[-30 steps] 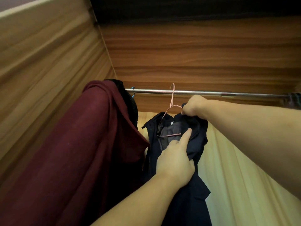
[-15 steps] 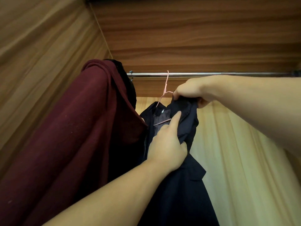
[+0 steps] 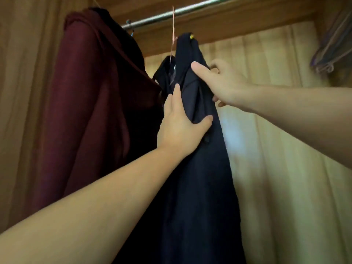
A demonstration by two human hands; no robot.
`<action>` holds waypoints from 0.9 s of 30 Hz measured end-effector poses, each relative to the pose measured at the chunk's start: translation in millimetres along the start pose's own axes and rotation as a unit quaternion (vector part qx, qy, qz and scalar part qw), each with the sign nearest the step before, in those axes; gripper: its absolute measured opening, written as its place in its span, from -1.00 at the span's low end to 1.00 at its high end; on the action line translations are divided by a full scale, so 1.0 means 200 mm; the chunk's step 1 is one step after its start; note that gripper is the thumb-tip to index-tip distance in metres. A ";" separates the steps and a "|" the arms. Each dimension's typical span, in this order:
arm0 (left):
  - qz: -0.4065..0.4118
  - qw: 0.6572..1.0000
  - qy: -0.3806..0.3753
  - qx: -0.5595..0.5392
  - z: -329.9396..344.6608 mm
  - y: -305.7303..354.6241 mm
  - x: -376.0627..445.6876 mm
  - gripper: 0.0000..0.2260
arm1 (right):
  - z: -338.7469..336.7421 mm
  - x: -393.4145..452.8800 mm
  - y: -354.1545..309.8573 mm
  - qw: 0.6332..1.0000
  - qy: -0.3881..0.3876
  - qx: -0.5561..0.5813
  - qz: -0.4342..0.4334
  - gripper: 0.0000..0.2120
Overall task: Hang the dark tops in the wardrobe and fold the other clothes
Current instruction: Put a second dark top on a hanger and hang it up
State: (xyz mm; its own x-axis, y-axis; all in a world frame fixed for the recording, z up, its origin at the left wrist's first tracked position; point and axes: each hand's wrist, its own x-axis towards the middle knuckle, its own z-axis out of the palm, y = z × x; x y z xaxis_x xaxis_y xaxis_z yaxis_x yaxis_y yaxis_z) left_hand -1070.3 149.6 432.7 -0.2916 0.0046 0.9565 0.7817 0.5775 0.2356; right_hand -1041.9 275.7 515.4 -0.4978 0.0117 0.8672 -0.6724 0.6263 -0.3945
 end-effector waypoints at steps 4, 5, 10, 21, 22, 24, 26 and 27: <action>-0.018 0.999 -0.050 -0.006 -0.02 -0.02 -0.18 -0.07 | -0.03 -0.29 0.11 0.996 -0.061 0.003 0.070 -0.43; -0.024 0.998 -0.056 -0.015 -0.03 -0.03 -0.22 -0.07 | -0.04 -0.35 0.12 0.994 -0.062 -0.010 0.085 -0.38; -0.068 0.986 -0.090 -0.120 -0.09 -0.10 -0.54 -0.09 | 0.02 -0.81 0.19 0.983 -0.035 -0.068 0.165 -0.41; -0.063 0.896 -0.411 -0.154 -0.40 -0.13 -1.52 -0.43 | 0.01 -1.91 -0.13 0.897 -0.081 -0.224 0.373 -0.32; -0.072 0.893 -0.419 -0.146 -0.43 -0.10 -1.57 -0.49 | -0.03 -1.97 -0.20 0.889 -0.094 -0.266 0.362 -0.32; -0.064 0.890 -0.443 -0.087 -0.49 -0.04 -1.66 -0.60 | -0.10 -2.10 -0.33 0.864 -0.134 -0.355 0.330 -0.32; 0.007 0.873 -0.487 0.036 -0.58 0.04 -1.76 -0.66 | -0.16 -2.25 -0.45 0.847 -0.158 -0.394 0.320 -0.32; 0.041 0.856 -0.508 0.085 -0.62 0.09 -1.81 -0.66 | -0.20 -2.34 -0.50 0.843 -0.160 -0.396 0.326 -0.32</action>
State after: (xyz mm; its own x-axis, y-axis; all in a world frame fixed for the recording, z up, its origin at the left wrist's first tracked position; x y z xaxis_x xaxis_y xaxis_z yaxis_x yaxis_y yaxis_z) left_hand -882.5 56.7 112.8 -0.6364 0.7085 0.3050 0.7558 0.6518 0.0631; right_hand -720.6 238.6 161.1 -0.8273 0.4235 0.3690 0.3152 0.8938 -0.3190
